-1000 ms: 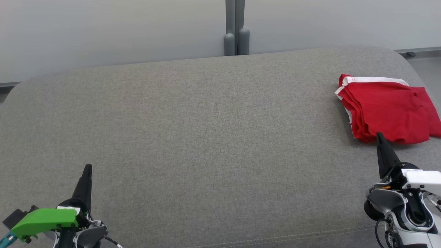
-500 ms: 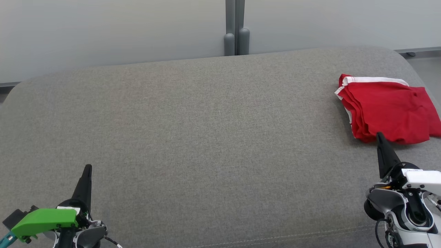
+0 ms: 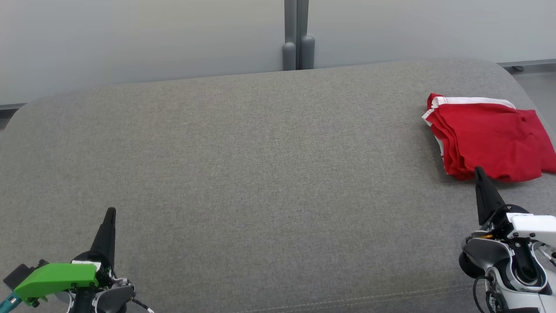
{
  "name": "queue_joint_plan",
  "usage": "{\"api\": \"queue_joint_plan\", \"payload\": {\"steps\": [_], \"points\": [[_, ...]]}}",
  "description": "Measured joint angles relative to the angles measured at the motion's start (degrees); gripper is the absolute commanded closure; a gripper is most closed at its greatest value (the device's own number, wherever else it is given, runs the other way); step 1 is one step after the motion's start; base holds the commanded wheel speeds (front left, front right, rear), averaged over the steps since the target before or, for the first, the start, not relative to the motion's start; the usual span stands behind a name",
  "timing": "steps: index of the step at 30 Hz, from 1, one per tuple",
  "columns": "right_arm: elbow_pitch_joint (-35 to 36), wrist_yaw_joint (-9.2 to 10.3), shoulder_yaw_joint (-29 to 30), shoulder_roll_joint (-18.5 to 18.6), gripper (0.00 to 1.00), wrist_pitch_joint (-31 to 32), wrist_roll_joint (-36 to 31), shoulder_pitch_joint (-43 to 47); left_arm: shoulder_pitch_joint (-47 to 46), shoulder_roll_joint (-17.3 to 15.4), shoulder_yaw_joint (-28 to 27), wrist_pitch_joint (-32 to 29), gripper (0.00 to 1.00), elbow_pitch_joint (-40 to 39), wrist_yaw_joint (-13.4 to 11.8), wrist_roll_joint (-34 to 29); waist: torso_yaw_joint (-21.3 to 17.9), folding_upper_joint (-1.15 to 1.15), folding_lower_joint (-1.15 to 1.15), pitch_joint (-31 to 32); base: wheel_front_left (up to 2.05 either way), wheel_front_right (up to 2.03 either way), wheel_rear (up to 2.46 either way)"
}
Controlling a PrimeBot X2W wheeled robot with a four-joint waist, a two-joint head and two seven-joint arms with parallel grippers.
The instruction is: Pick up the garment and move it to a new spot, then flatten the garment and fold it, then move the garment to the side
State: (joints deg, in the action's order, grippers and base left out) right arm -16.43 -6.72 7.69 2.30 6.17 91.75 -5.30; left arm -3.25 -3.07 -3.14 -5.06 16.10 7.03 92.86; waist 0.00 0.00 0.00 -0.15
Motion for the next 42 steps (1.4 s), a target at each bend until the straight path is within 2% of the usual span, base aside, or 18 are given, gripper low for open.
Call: {"api": "queue_joint_plan", "payload": {"steps": [42], "points": [[0.18, 0.0, 0.0, 0.0, 1.0, 0.0, 0.0, 0.02, -0.02, 0.04, -0.13, -0.01, 1.0, -0.01, 0.01, 0.0, 0.0, 0.0, 0.0, -0.01, 0.0, 0.0, 0.0]]}}
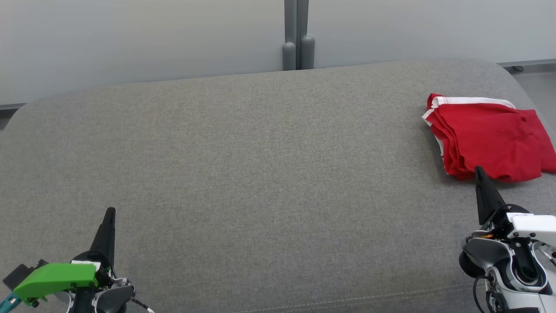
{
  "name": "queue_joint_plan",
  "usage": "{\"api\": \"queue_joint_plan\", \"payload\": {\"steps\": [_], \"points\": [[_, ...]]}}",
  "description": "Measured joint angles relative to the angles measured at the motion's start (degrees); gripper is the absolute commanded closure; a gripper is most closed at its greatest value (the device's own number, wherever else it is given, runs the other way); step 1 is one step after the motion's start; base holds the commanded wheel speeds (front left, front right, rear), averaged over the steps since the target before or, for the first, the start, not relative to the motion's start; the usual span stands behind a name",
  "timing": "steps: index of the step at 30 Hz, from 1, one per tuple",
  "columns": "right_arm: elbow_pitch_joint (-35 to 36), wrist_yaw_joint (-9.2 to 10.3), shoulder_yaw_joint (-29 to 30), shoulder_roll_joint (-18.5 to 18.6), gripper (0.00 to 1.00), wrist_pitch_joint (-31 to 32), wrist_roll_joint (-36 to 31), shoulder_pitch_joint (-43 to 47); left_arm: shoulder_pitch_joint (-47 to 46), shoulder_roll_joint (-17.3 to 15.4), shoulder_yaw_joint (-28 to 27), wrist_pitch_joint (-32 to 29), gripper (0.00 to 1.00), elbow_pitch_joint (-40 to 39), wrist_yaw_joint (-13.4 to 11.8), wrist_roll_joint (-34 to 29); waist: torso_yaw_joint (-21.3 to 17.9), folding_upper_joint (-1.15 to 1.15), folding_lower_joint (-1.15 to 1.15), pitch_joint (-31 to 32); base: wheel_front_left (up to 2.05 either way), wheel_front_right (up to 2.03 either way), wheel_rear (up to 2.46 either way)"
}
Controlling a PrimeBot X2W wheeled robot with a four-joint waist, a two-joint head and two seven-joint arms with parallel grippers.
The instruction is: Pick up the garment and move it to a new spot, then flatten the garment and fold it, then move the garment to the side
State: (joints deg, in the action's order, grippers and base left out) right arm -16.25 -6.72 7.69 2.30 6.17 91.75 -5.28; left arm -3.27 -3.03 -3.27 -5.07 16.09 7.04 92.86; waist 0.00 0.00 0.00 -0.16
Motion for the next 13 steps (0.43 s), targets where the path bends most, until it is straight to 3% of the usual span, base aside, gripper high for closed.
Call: {"api": "queue_joint_plan", "payload": {"steps": [13], "points": [[0.04, 0.0, 0.0, 0.0, 1.0, 0.0, 0.0, 0.01, 0.0, 0.07, -0.05, 0.0, 1.0, -0.04, 0.0, 0.0, 0.0, 0.0, 0.0, 0.0, 0.0, 0.0, 0.0]]}}
